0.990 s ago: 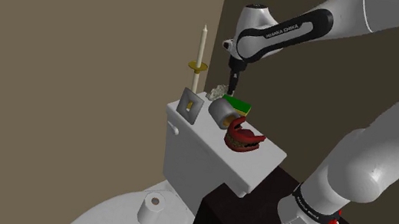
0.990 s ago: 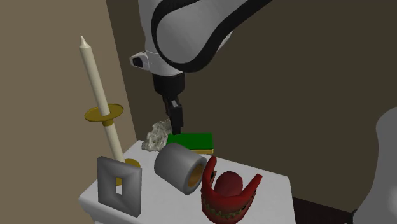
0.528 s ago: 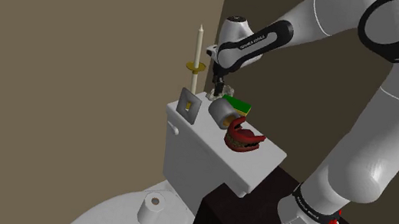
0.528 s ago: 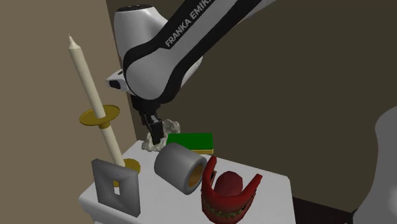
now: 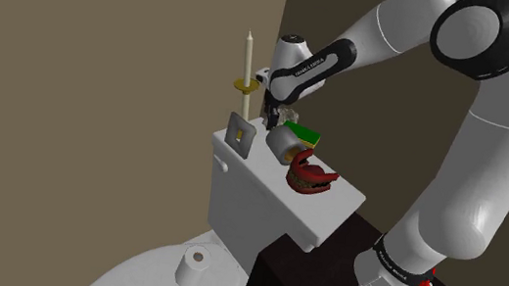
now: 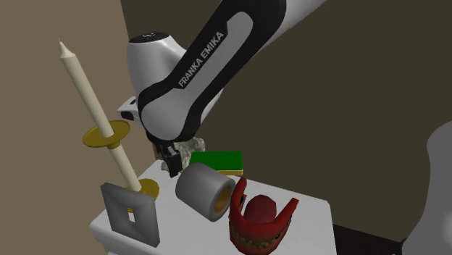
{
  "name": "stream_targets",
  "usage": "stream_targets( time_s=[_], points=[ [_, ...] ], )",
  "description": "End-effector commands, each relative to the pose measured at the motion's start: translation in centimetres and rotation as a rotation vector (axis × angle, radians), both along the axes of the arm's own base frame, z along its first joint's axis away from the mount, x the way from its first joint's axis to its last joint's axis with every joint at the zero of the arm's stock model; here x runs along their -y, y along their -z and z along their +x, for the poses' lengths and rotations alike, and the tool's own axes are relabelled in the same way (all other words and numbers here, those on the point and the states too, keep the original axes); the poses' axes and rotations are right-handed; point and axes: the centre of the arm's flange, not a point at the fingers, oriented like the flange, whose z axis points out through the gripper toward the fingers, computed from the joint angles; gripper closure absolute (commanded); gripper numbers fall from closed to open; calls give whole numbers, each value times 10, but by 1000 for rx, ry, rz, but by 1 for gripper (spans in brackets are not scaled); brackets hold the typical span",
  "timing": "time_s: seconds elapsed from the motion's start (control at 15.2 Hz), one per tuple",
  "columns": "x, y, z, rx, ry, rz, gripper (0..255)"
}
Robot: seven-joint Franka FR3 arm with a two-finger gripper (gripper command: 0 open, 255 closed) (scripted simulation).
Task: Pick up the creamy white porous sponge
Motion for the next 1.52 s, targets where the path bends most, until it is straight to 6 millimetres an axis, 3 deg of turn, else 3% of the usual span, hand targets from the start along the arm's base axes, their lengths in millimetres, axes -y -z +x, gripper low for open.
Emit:
stream_targets(
  time_s=[0.0,0.07,0.13,0.73,1.45],
  points=[
    [1,8,-1,-1,-1,0,0],
    [1,8,-1,-1,-1,0,0],
    [1,7,0,-1,-1,0,255],
    [1,8,-1,-1,-1,0,255],
    [1,-51,-1,-1,-1,0,255]
  ],
)
